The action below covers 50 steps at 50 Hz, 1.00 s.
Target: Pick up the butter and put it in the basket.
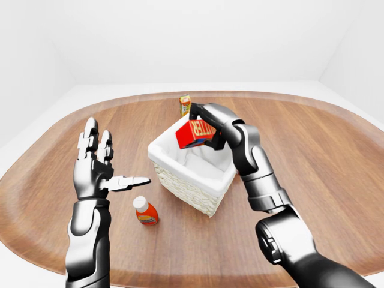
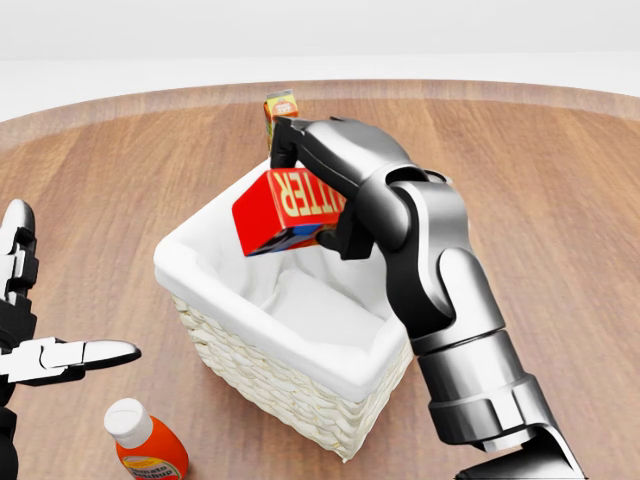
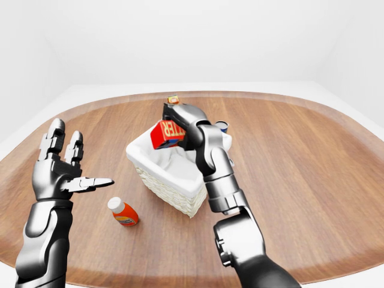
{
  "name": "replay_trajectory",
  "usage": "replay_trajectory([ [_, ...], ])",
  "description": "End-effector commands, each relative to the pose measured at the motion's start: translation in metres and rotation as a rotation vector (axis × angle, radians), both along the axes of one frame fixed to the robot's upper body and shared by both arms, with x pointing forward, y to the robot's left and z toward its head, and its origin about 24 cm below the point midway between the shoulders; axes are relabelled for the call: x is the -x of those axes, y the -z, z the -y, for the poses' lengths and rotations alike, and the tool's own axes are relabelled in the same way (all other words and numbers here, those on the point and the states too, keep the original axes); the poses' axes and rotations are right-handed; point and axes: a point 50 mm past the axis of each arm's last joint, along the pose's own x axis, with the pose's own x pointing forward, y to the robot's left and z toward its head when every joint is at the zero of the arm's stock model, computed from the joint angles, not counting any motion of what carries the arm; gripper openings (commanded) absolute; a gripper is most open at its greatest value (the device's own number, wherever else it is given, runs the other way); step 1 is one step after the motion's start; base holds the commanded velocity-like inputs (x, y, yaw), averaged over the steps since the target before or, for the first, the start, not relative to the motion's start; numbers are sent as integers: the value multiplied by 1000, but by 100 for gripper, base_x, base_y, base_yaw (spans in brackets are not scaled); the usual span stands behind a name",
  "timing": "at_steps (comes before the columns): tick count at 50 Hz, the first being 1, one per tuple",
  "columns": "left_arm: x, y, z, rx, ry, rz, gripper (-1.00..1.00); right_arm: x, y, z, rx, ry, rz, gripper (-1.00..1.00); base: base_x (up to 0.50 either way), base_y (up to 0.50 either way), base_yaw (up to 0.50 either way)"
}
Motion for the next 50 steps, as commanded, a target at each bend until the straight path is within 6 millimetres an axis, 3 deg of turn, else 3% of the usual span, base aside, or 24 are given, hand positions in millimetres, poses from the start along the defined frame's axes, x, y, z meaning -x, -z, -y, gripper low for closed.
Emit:
replay_trajectory([
  [1, 0, 1, 0, 1, 0, -2, 100, -11, -11, -7, -248, -14, 60, -100, 0, 0, 0],
  [7, 1, 0, -1, 3, -1, 1, 100, -23, -2, -2, -399, 43, 23, -100, 0, 0, 0],
  [24, -2, 2, 0, 0, 4, -11, 100, -27, 19, 9, -661, 115, -45, -100, 0, 0, 0],
  [50, -2, 4, 2, -2, 7, -18, 100, -33, 43, 16, -883, 229, -166, -100, 0, 0, 0],
])
